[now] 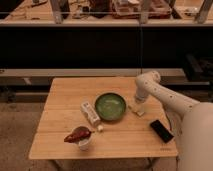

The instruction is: Wipe the white sponge on the table

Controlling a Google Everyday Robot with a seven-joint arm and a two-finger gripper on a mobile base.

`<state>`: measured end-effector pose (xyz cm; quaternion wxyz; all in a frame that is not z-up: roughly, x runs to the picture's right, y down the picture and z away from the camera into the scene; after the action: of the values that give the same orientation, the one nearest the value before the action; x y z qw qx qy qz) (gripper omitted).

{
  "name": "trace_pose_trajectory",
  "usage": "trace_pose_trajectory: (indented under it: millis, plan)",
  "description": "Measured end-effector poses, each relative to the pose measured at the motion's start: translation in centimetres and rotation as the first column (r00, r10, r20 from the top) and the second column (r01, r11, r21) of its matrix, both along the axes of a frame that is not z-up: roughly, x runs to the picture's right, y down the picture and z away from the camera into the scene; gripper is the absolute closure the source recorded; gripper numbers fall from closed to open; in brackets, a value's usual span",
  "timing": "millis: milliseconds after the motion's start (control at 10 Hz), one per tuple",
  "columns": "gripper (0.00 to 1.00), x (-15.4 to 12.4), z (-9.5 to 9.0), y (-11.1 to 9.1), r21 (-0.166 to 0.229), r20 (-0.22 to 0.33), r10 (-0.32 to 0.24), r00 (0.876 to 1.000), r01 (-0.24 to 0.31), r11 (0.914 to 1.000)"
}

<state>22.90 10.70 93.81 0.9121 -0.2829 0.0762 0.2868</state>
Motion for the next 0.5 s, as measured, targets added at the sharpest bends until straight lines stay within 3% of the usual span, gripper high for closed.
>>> trace_pose_trajectory:
  millis: [500]
  plan:
    - [1.0, 4.6, 0.4, 0.2, 0.003, -0.048, 0.009, 0.999, -0.009, 1.0]
